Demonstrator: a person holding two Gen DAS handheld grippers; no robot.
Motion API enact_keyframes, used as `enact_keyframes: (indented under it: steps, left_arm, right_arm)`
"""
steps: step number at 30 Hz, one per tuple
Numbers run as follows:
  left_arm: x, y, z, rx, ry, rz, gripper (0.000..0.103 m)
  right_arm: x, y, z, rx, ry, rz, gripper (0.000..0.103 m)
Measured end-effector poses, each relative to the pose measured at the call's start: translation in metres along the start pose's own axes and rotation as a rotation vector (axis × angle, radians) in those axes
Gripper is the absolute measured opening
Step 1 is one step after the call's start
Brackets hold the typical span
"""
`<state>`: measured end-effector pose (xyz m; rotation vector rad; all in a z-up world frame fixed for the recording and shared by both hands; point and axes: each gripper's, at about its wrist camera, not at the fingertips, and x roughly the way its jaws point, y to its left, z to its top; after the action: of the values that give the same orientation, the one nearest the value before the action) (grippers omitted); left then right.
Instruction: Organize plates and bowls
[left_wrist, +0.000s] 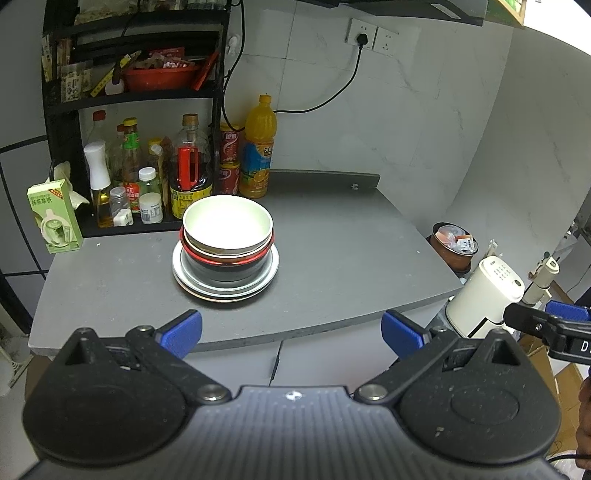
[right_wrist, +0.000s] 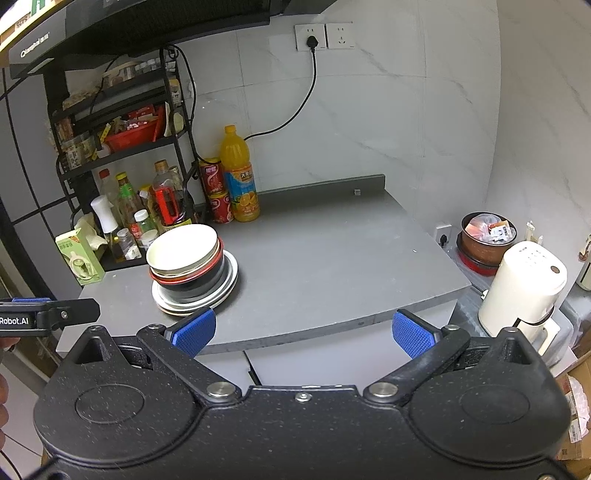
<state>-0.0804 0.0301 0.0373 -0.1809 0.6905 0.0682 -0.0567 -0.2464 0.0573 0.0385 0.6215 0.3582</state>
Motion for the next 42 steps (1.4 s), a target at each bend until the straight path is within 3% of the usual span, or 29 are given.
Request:
enact_keyframes:
  steps: [42]
  left_arm:
    - [0.013, -0.001, 0.008, 0.013, 0.023, -0.002, 0.102]
  right_arm:
    - [0.011, -0.005, 0.003, 0.027, 0.016, 0.004, 0.103]
